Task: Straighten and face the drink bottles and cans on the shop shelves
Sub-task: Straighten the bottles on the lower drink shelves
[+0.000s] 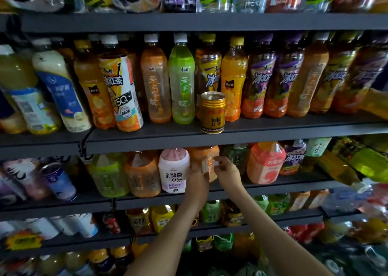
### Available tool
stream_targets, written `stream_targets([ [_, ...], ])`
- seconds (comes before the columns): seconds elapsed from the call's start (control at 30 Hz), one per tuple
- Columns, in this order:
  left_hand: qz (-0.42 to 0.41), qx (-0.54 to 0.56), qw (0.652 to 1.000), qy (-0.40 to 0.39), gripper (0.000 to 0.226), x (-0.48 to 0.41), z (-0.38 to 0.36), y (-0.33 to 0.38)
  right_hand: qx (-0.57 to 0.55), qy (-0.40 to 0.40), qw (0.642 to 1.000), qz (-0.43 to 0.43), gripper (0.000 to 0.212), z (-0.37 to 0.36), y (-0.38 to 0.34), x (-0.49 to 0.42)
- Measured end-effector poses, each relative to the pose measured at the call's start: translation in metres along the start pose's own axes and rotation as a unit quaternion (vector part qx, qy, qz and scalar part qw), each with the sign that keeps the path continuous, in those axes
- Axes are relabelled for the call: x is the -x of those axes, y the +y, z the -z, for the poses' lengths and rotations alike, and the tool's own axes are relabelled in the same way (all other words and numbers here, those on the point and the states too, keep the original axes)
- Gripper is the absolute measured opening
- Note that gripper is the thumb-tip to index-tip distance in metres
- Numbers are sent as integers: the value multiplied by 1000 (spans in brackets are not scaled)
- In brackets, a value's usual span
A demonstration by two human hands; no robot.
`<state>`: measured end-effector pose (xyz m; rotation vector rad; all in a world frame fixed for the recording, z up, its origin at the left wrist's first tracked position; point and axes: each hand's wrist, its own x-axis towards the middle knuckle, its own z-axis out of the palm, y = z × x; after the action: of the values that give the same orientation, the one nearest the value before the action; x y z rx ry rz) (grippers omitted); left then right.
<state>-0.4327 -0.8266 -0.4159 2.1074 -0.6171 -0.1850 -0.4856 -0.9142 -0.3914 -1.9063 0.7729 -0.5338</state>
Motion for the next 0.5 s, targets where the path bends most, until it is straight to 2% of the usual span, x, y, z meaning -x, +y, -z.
stream_targets([
  [0.13, 17, 23, 999, -15, 56, 1, 2, 7, 45, -18, 999, 0, 30, -2, 14, 2],
  [0.23, 45, 26, 998, 19, 60, -4, -1, 13, 70, -36, 997, -24, 32, 0, 22, 5],
  [0.5, 86, 26, 995, 46, 69, -5, -8, 27, 25, -96, 992, -76, 61, -19, 41, -12],
])
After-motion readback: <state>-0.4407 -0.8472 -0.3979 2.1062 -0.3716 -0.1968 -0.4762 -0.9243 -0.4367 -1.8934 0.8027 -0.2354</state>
